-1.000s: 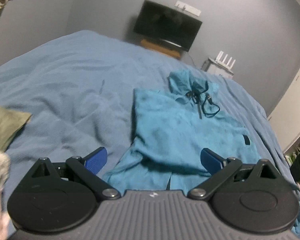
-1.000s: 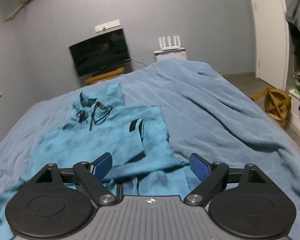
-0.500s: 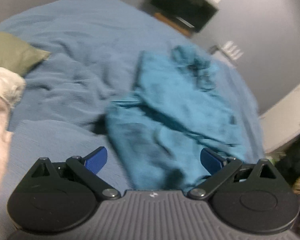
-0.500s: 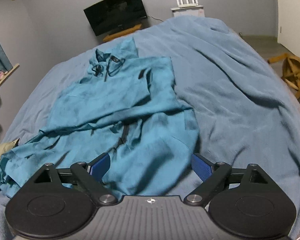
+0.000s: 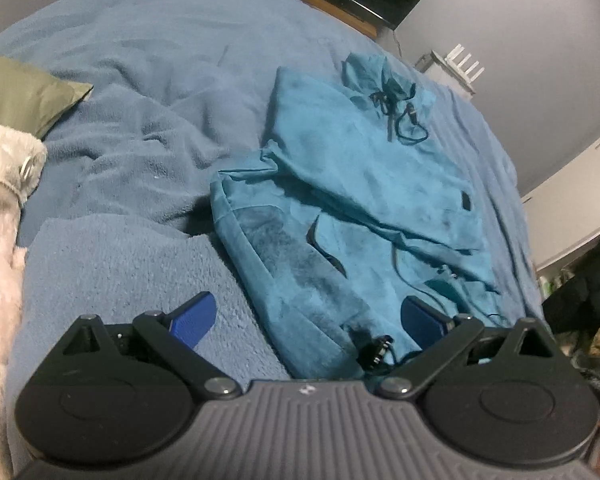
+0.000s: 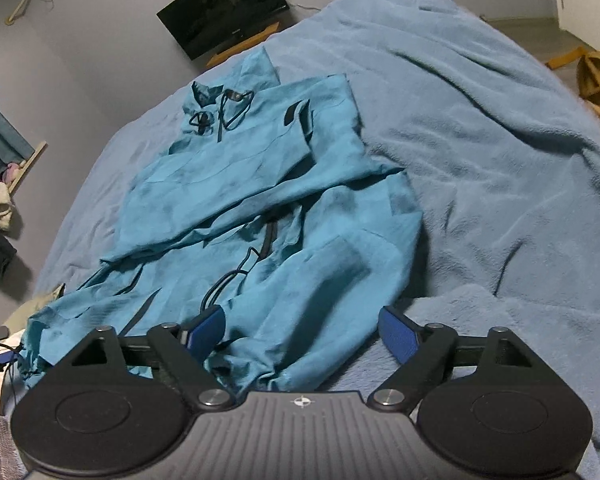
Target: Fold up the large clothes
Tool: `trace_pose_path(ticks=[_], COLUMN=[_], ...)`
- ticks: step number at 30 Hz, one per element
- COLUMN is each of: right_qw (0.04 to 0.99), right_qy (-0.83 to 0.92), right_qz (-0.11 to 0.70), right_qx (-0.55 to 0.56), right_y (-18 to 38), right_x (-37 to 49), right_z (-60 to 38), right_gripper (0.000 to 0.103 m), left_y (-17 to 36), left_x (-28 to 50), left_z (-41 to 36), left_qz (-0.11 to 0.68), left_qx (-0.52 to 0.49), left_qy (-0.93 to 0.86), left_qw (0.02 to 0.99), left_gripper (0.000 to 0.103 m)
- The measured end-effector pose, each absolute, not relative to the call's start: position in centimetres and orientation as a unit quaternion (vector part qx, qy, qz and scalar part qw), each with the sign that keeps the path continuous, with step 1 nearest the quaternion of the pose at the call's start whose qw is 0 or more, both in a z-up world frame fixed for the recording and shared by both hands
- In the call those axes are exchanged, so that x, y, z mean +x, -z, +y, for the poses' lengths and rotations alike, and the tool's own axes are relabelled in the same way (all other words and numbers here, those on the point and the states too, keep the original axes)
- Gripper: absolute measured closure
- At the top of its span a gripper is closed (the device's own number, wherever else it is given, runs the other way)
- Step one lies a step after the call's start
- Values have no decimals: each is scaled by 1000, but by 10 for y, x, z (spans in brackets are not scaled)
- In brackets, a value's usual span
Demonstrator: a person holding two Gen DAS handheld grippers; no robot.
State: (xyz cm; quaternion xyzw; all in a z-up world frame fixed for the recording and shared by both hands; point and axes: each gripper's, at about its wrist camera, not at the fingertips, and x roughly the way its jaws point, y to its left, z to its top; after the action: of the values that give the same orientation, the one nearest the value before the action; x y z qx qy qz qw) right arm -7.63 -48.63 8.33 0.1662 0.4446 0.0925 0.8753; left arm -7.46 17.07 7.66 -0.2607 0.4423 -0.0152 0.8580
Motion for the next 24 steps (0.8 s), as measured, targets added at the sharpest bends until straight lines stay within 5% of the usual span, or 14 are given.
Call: trace_pose_path(ticks=[6,13,19,20,24], right_qw=[871,869,864,864,874], right_qy=[-87,-94,-103,-104,-108], right_qz=[458,452,449,447,430], right_qx=[158,176,201,206,200], right_y=[-82,-80,-72,-70,-73], right_x=[-76,-80,-73,-69,-60], right_z=[-478,-478,-478,-478,-471], right_gripper=[24,30,39,47,68], left_y=[-60,-57,-44,-42,-37], left_x=[-62,-62,-50,-48,-38], left_z=[149,157,159,159,166], left_qz=[454,463,464,462,434], left_qx=[-191,-253,-262,-265,-295], left_qy=[15,79,98,101,112], left_qw=[870,845,841,840,844], left_gripper=[8,16,58,76,87])
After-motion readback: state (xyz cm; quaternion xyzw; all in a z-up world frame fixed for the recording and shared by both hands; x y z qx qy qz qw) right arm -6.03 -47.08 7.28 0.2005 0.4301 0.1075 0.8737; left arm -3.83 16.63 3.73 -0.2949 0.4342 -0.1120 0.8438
